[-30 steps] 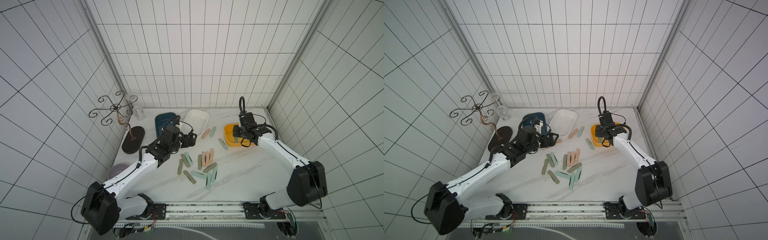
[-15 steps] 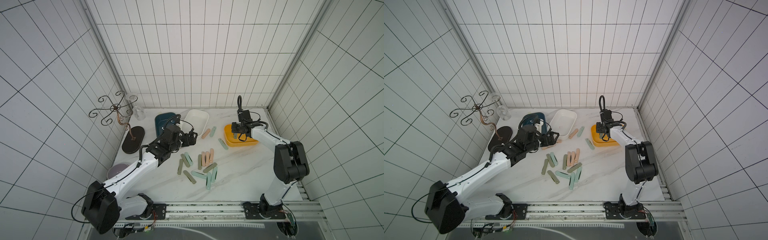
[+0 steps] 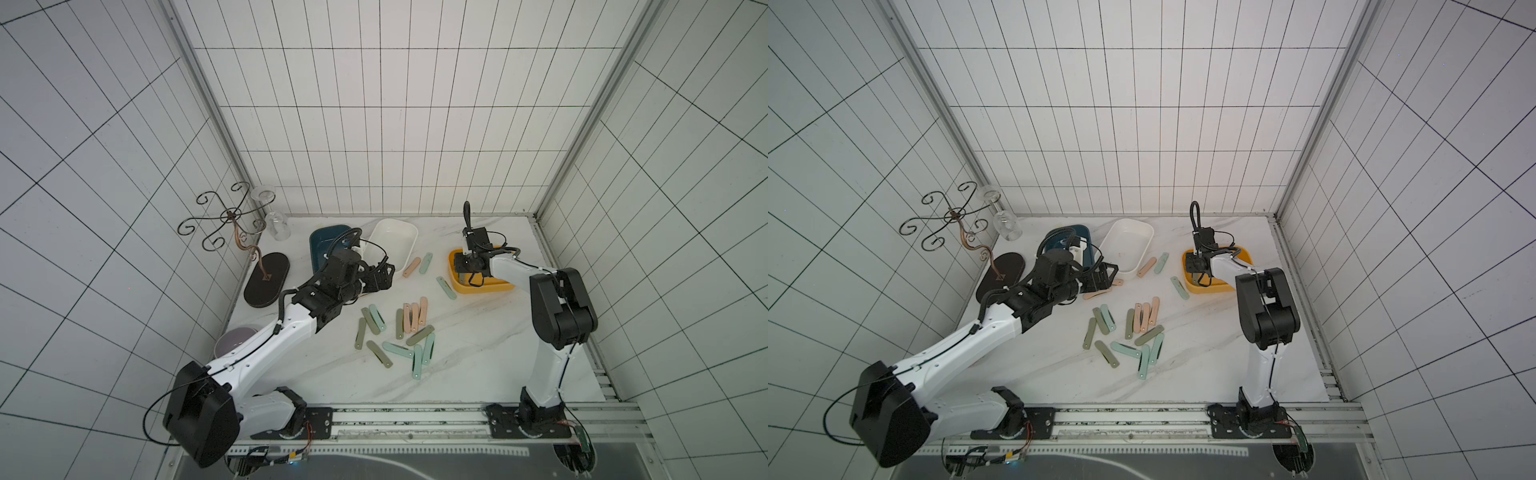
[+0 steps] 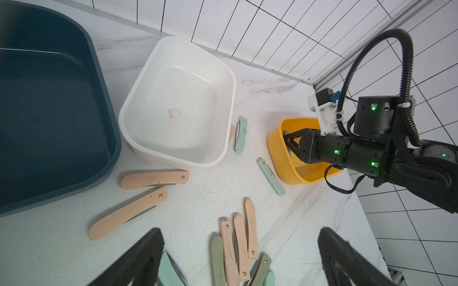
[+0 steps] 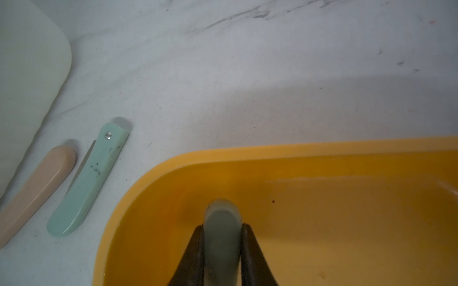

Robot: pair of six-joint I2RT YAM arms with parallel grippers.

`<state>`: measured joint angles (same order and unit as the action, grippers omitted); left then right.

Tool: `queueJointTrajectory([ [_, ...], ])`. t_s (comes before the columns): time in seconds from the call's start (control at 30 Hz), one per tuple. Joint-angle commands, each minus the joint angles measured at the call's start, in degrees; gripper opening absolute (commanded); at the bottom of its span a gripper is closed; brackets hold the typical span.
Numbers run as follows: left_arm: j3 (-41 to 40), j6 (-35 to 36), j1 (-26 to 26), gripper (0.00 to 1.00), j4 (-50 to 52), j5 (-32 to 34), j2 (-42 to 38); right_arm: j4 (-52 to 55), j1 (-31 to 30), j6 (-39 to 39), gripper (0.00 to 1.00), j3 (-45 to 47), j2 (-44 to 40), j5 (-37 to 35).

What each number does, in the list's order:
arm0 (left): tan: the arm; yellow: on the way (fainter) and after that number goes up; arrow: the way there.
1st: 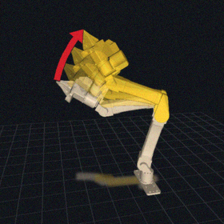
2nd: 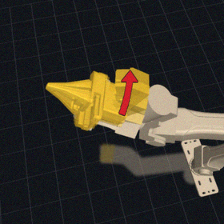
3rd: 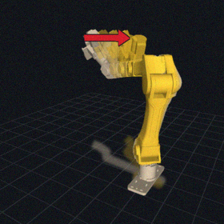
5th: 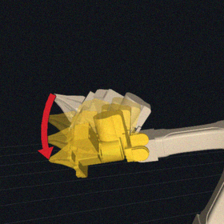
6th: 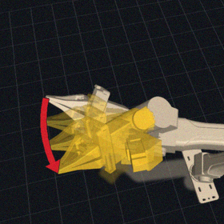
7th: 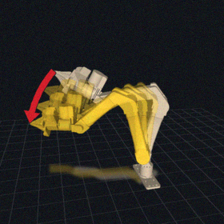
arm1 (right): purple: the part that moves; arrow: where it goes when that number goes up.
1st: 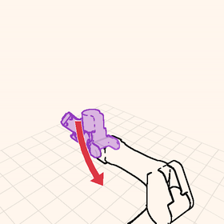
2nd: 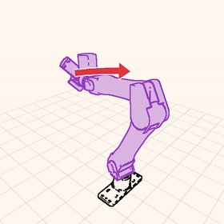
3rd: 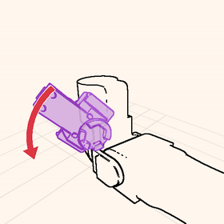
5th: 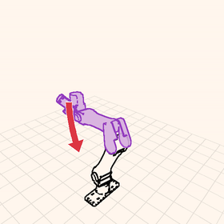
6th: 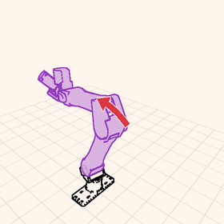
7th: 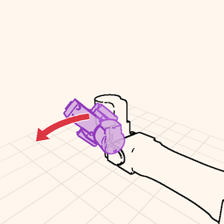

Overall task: Place the fruit knives into the storage box by color
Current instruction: Place the fruit knife in the storage box, then pick up the fruit knife from the center of the board.

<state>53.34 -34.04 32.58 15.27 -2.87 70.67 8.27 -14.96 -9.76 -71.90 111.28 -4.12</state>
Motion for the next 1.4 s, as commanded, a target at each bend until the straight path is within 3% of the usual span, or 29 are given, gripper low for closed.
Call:
queueJointTrajectory([
  [0.0,1.2,0.2,0.3,0.97,-0.1,1.1,0.2,-1.1,-0.6,0.6,0.24,-6.6,1.6,0.8],
  [0.33,0.8,0.1,0.2,0.97,0.2,1.6,-0.8,0.0,-0.5,-0.3,0.42,-8.6,2.3,1.7],
  [0.6,0.9,0.5,0.2,0.97,1.0,2.4,-1.8,3.9,-0.3,-0.6,0.46,-10.6,-2.1,0.4],
  [0.83,-0.3,1.2,0.2,0.97,2.2,4.3,-3.6,5.9,-1.7,-1.8,0.49,-7.8,-10.3,5.1],
  [1.1,-3.6,0.9,-5.6,0.97,2.7,1.9,-6.4,7.5,-12.2,-2.2,0.51,0.6,-18.0,5.3],
  [1.37,-5.8,1.7,-15.4,0.97,4.0,-2.1,-9.2,6.3,-27.0,-6.6,0.51,3.3,-15.8,7.1],
])
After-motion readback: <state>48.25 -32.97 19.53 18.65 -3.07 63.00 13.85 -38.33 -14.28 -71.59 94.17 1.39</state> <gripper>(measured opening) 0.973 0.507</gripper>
